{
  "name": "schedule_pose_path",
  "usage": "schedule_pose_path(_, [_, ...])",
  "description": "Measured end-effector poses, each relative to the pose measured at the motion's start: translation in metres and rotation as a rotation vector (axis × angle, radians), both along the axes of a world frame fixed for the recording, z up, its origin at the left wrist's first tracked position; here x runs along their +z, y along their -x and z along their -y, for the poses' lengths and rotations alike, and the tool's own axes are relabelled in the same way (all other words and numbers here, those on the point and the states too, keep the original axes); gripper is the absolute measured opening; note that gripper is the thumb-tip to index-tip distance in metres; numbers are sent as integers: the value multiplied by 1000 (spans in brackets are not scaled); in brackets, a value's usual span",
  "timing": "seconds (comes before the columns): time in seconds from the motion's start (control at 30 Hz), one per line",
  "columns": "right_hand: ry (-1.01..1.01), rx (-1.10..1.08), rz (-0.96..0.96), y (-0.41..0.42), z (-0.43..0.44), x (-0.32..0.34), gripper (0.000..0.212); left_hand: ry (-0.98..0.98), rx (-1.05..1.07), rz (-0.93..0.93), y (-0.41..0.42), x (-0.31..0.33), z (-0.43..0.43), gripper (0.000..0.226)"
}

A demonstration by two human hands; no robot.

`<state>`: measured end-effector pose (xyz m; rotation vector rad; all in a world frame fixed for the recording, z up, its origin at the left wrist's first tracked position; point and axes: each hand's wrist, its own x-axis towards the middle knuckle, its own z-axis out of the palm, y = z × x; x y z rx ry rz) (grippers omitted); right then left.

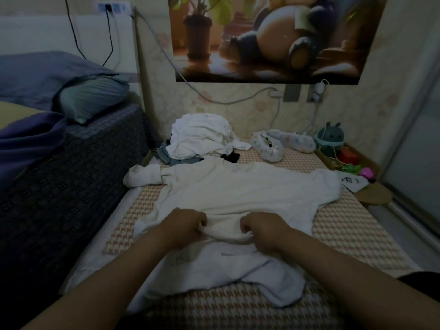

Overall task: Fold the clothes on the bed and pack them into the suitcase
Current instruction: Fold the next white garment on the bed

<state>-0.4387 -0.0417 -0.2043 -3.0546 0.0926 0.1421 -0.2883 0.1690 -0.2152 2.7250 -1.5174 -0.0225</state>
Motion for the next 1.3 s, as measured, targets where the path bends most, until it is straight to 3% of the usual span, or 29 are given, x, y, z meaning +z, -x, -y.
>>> schedule_pose_path(0.07, [-17, -22, 75, 2, 5, 15, 21, 110, -72, 109, -1, 4, 5, 25])
schedule_pose_path(0.1, [-79, -36, 66, 4, 8, 24, 26, 160, -92, 42, 1, 9, 7, 18])
schedule_pose_path(0.17, [-218, -31, -42, 11, 17, 40, 35, 132, -126, -302, 12, 21, 8, 13])
schedule_pose_path(0.2, [-247, -15, -133, 16, 21, 45, 31, 42, -146, -468, 21, 27, 9, 14])
schedule_pose_path(0.27, [-195, -27, -338, 29, 25, 46, 6, -187, -181, -632, 42, 32, 12, 16])
schedule_pose_path(0.33, [-124, -21, -411, 42, 25, 35, 42, -354, -200, -575, 60, 30, 17, 47])
schedule_pose_path(0.4, [-83, 14, -448, 53, 22, 24, 85, -454, -243, -386, 74, 26, 25, 82])
schedule_pose_path(0.47, [-37, 66, -488, 59, 19, 19, 116, -477, -283, -208, 83, 20, 32, 93])
schedule_pose_path(0.5, [4, 91, -488, 63, 18, 17, 121, -467, -298, -127, 86, 17, 35, 92])
schedule_pose_path(0.57, [80, 120, -420, 69, 21, 8, 114, -422, -310, -58, 88, 13, 42, 78])
schedule_pose_path(0.7, [-31, 142, -206, 69, 31, -3, 26, -344, -327, -142, 81, 24, 53, 41])
schedule_pose_path(0.77, [-129, 113, -108, 64, 45, 3, 9, -322, -283, -177, 69, 35, 55, 42])
schedule_pose_path(0.9, [-381, 12, 97, 39, 90, 20, 12, -121, -171, -161, 28, 62, 69, 25])
schedule_pose_path(0.97, [-403, -98, 274, 19, 111, 24, 8, 136, -79, -73, 5, 69, 84, 19])
schedule_pose_path(1.07, [-313, -337, 532, -10, 135, 23, 15, 451, 35, 24, -26, 60, 112, 30])
schedule_pose_path(1.2, [66, -449, 387, -35, 143, 14, 59, 278, -7, 176, -44, 29, 138, 55])
schedule_pose_path(1.3, [-109, -226, 425, -50, 133, 18, 49, 117, -135, -10, -32, 22, 139, 47])
